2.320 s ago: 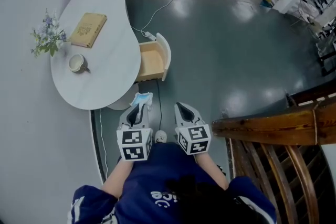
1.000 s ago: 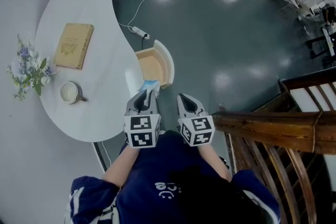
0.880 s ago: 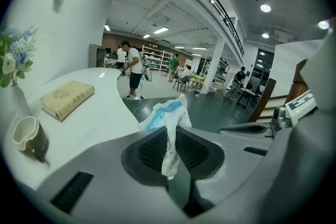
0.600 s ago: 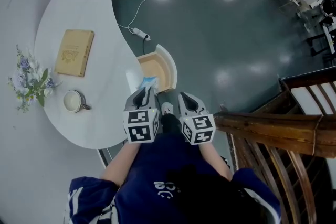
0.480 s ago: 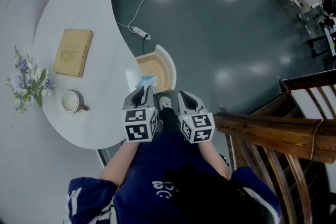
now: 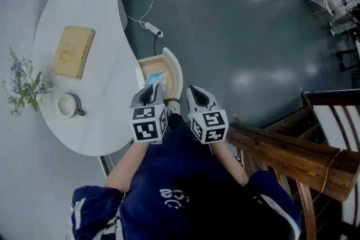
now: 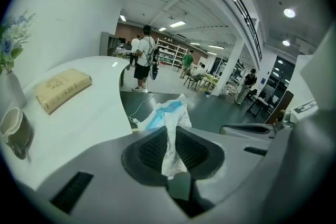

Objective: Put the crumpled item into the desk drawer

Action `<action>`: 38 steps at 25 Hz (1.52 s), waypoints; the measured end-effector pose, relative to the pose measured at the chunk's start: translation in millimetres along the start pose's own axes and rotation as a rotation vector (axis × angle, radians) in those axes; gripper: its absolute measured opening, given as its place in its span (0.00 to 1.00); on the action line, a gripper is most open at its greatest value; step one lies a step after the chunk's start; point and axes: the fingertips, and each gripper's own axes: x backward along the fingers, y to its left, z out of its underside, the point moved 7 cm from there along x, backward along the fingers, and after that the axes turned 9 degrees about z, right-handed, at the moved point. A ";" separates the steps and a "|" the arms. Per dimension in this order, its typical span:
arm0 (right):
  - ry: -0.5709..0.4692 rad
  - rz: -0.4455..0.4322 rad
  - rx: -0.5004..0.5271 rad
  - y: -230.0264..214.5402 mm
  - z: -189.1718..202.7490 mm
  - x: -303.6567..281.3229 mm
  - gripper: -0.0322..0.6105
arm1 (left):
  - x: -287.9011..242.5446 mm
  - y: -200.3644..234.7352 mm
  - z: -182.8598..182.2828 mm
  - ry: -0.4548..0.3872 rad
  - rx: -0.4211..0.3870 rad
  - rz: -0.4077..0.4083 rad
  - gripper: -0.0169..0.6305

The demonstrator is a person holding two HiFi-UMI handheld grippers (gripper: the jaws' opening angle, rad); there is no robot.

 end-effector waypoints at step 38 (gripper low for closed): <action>0.138 0.025 0.009 -76.2 1.4 -49.1 0.06 | -178.9 66.3 57.0 0.328 0.173 -0.192 0.10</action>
